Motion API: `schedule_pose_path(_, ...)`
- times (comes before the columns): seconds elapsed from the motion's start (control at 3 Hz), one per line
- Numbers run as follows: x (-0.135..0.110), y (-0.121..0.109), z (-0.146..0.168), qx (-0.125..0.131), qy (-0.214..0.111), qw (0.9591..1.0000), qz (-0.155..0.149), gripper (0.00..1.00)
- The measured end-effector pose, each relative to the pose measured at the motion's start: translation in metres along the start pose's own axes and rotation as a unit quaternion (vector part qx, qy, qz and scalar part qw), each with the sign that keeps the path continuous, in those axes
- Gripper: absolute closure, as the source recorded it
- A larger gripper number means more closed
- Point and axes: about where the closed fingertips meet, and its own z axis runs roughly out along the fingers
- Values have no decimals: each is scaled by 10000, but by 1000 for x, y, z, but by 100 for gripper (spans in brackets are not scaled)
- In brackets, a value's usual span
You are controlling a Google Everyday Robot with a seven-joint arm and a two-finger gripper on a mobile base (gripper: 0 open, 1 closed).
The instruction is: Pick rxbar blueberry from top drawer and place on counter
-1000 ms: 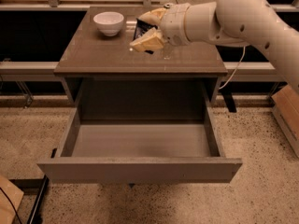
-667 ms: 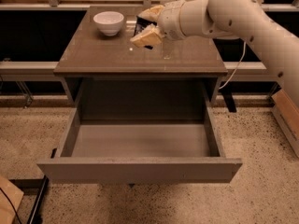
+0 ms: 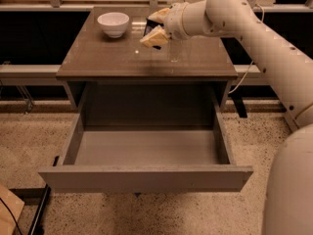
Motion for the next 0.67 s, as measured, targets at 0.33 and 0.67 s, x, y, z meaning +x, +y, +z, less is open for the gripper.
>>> schedule_pose_path(0.33, 21, -7, 11, 30, 1, 10000, 13, 42)
schedule_pose_path(0.67, 23, -6, 15, 13, -6, 10000, 18, 17)
